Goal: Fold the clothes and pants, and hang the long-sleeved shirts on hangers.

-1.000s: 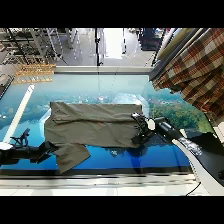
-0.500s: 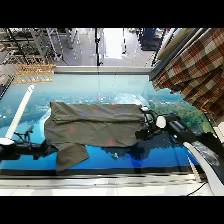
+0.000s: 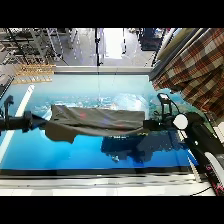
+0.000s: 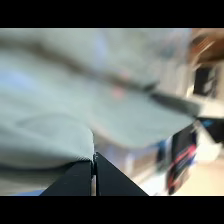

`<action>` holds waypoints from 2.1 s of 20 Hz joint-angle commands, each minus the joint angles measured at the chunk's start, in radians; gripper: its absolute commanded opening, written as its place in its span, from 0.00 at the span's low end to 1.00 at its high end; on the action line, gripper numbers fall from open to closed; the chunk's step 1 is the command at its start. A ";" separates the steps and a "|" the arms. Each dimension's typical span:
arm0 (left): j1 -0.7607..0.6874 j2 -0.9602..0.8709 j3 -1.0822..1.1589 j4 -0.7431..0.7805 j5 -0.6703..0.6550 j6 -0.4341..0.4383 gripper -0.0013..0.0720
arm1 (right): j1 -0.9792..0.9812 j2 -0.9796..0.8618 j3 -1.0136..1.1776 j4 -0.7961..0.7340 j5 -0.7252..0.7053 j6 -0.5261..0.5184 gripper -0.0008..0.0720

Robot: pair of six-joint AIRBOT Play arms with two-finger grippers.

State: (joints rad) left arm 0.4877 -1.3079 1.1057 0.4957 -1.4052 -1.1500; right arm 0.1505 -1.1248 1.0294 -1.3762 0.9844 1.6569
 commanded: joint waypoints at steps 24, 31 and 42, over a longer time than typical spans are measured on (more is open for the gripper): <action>-0.149 -0.336 0.257 -0.024 0.066 0.357 0.03 | -0.361 -0.789 0.385 0.793 0.251 -0.611 0.87; -0.353 -0.338 0.257 0.252 0.219 0.259 0.03 | -0.352 -0.739 0.454 0.539 0.259 -0.503 0.03; -0.669 -0.496 0.270 0.379 0.420 -0.034 0.03 | -0.203 -0.204 0.476 0.139 0.293 -0.224 0.03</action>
State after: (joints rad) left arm -0.1276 -1.7569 1.3651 0.8547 -1.0649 -1.1004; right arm -0.1665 -1.3952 1.4914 -1.3178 1.3045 1.3846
